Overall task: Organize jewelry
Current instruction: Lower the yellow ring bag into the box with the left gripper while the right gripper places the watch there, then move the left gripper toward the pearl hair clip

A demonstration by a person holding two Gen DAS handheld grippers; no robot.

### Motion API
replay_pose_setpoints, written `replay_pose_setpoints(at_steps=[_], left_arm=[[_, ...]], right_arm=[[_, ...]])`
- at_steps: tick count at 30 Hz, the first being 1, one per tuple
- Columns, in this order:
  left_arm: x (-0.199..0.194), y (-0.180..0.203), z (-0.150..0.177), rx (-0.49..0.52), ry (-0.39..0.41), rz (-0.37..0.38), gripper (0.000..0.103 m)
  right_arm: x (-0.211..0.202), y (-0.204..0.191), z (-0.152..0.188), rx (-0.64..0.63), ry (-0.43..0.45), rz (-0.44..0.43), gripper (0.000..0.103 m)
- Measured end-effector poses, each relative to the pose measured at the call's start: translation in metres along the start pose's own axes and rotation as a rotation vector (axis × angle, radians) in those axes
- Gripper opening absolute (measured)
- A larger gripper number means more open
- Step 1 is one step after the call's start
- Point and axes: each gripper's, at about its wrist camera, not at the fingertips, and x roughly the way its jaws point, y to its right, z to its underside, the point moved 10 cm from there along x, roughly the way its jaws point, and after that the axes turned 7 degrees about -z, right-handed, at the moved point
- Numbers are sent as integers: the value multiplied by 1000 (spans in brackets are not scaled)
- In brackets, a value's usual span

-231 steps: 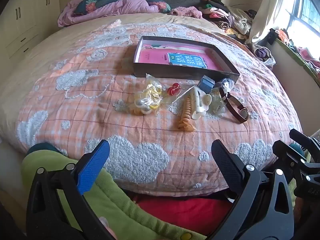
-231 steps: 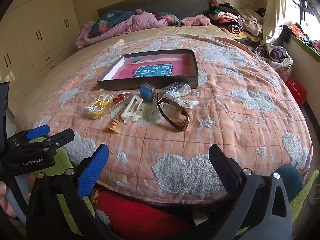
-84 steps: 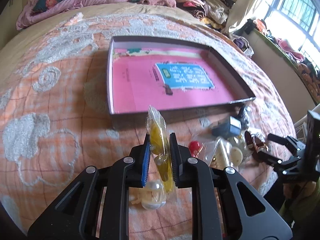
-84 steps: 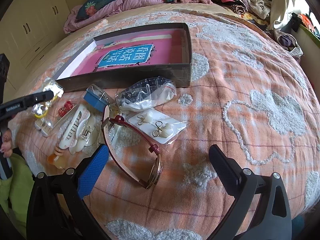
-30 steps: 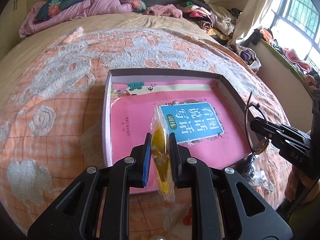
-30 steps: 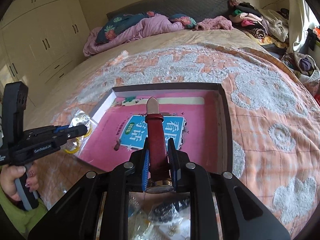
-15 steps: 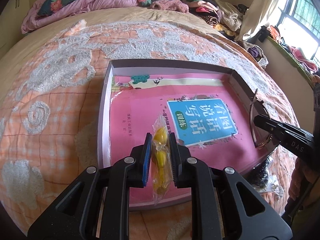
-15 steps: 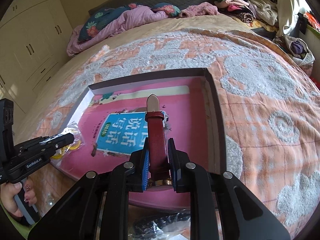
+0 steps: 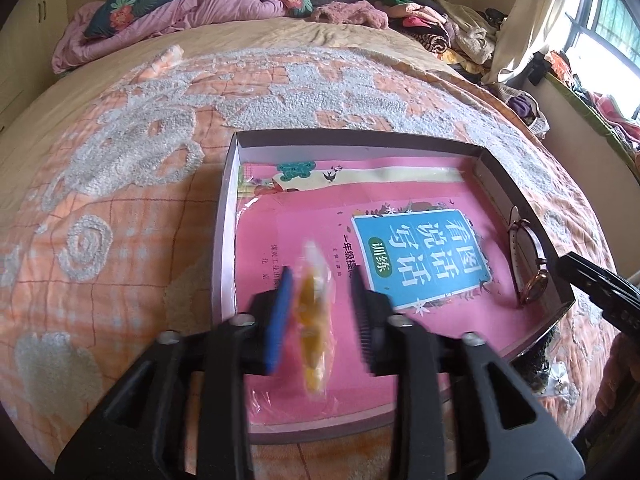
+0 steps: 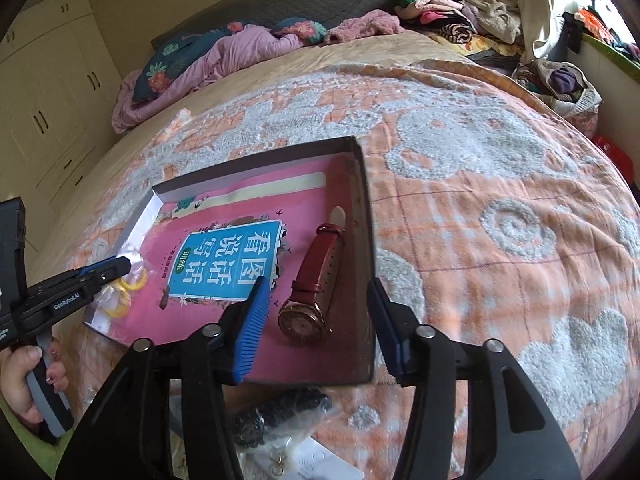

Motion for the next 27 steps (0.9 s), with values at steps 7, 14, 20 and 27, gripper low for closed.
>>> replay_pose_setpoints(at_steps=[7, 14, 20, 27], left_arm=[[-20, -2, -5, -5, 33, -21, 61], [-59, -5, -7, -24, 95, -28, 93], [-84, -8, 5, -57, 118, -22, 94], [-108, -9, 20, -62, 154, -20, 94]], right_arm=[[-34, -4, -1, 13, 59, -23, 73], [-70, -9, -5, 3, 121, -40, 84], [-97, -10, -5, 2, 161, -49, 84], [-113, -15, 6, -10, 166, -57, 84]])
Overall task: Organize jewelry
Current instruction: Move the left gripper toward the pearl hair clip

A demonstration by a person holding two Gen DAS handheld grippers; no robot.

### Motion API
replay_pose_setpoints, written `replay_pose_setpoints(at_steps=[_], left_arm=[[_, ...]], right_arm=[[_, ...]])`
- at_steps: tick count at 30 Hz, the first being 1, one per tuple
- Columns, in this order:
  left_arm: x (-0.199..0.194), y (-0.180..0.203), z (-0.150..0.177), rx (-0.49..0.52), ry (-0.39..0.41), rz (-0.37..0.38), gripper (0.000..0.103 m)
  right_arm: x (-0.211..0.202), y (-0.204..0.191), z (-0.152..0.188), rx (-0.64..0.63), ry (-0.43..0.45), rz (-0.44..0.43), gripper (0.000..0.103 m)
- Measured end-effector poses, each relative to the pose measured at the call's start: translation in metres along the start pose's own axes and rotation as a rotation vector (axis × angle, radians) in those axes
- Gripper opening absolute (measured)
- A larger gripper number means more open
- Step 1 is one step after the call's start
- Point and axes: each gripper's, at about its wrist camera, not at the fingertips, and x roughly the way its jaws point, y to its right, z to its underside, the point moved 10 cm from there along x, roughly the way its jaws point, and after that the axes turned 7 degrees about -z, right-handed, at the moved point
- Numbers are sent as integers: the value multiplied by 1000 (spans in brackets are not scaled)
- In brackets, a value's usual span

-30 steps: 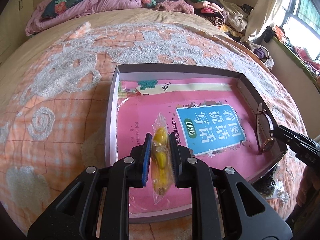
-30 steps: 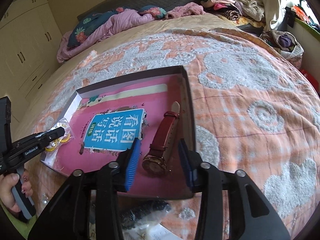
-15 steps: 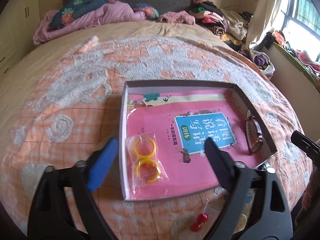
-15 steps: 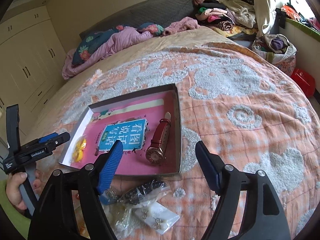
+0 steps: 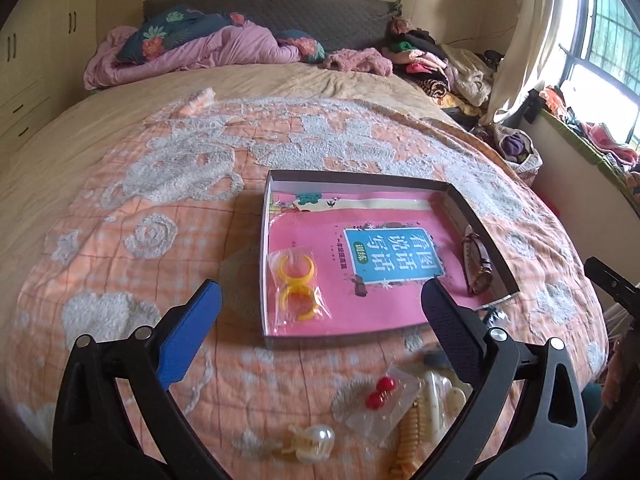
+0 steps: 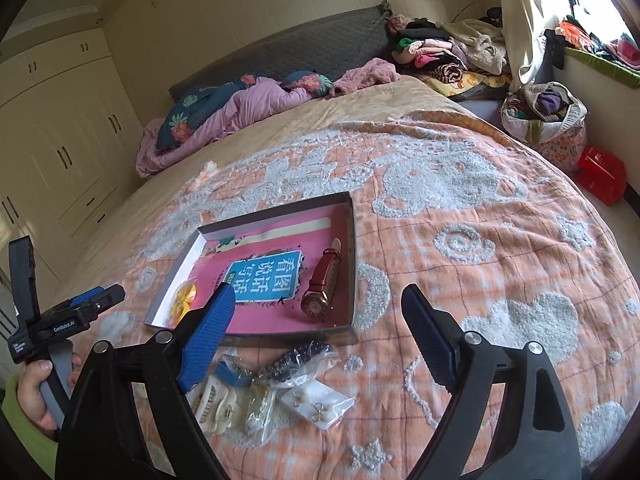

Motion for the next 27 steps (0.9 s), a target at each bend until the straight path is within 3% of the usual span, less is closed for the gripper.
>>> replay_pose_setpoints(at_steps=[14, 27], left_arm=[[-30, 2, 34, 13, 19, 13, 94], [-27, -4, 84, 29, -47, -5, 94]], right_arm=[[-15, -18, 27, -36, -35, -19, 85], [-8, -30, 65, -57, -113, -23, 85]])
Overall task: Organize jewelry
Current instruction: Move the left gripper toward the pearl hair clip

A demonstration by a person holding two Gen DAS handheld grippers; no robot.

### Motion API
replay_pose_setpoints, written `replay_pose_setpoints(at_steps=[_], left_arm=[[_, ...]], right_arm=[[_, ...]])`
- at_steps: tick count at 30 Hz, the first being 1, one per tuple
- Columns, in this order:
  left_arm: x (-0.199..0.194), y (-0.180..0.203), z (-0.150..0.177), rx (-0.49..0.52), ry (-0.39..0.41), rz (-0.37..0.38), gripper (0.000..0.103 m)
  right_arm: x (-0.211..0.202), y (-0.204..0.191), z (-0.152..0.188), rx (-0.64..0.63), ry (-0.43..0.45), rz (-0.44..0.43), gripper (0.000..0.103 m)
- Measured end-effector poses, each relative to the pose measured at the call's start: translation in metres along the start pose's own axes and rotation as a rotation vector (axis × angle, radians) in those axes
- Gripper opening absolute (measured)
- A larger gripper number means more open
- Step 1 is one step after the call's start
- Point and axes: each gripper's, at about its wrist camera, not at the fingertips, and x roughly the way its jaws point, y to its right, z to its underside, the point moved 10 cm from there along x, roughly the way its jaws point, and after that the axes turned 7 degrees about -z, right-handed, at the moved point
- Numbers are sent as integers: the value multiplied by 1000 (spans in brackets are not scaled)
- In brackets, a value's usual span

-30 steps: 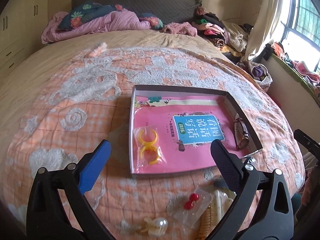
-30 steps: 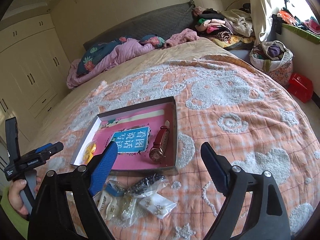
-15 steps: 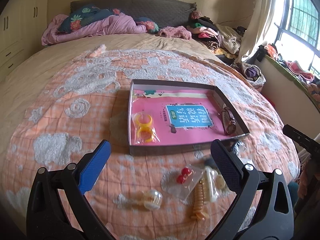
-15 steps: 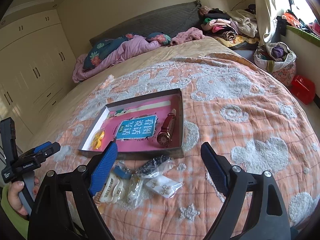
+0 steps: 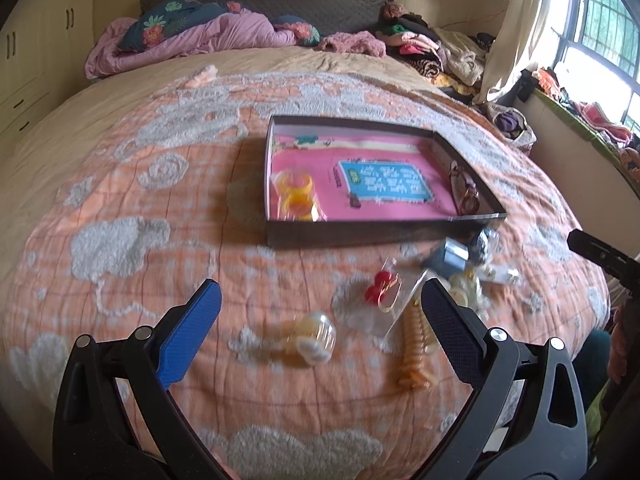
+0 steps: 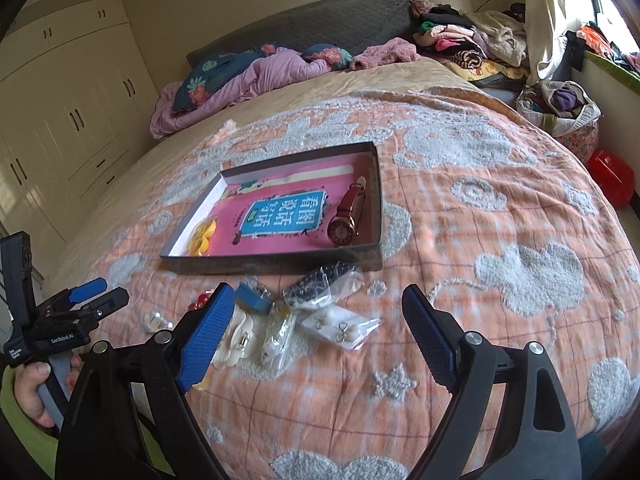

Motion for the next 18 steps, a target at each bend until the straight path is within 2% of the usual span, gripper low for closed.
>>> replay_pose_setpoints(at_steps=[18], left_arm=[[27, -11, 49, 32, -81, -26, 94]], right_arm=[[28, -9, 35, -22, -92, 10, 85]])
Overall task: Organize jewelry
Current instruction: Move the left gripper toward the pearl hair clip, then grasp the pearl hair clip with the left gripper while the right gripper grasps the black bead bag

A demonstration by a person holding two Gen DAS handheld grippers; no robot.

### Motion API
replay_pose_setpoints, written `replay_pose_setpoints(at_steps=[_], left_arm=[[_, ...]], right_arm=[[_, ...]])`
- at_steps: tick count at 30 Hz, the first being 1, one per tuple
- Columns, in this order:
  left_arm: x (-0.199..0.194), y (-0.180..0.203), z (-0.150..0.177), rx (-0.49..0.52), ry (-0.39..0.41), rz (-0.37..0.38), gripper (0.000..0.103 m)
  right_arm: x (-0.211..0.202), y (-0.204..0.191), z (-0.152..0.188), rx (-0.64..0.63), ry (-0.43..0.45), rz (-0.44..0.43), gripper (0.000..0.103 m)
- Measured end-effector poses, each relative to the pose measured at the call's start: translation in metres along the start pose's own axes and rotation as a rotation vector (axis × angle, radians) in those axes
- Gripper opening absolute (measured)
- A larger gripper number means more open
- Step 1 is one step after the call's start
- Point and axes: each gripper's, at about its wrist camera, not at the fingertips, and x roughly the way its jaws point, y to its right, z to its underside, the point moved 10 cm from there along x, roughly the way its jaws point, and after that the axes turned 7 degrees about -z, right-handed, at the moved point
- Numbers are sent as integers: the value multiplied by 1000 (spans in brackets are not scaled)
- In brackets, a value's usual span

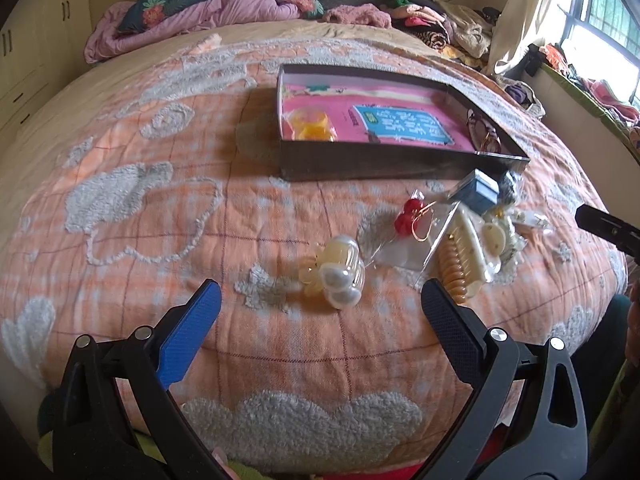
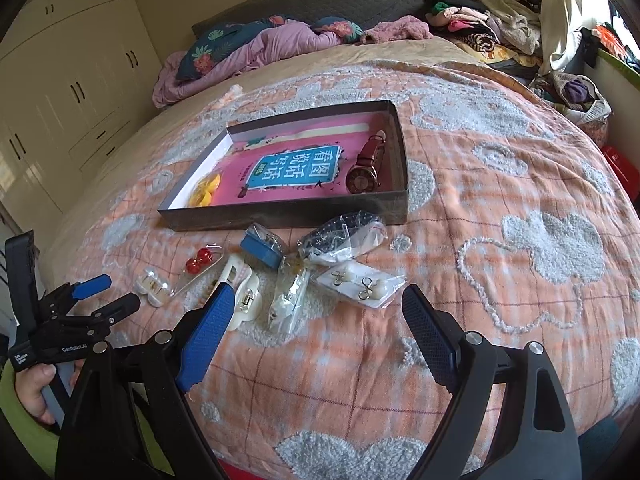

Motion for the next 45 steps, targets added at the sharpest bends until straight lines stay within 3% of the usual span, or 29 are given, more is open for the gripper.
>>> replay_pose_setpoints(at_steps=[11, 16, 19, 22, 24, 26, 31, 38, 45], left_arm=[[36, -6, 5, -30, -39, 3, 93], [41, -8, 3, -25, -35, -7, 84], [43, -8, -1, -20, -26, -6, 74], [44, -6, -5, -5, -12, -1, 58], [42, -3, -7, -2, -2, 20, 40], [41, -1, -9, 2, 5, 27, 33], [37, 1, -10, -1, 13, 41, 33], [26, 3, -12, -2, 28, 63, 30], [15, 6, -17, -4, 44, 77, 30]], right_arm=[[30, 19, -4, 25, -29, 35, 85], [52, 26, -8, 57, -65, 18, 85], [65, 32, -13, 91, -82, 13, 85], [78, 38, -18, 119, -101, 14, 85], [87, 43, -19, 161, -116, 6, 85], [93, 46, -21, 187, -121, 3, 86], [103, 44, -26, 174, -116, 24, 85], [100, 42, -23, 101, -69, 61, 69], [80, 40, -21, 93, -14, 15, 61]])
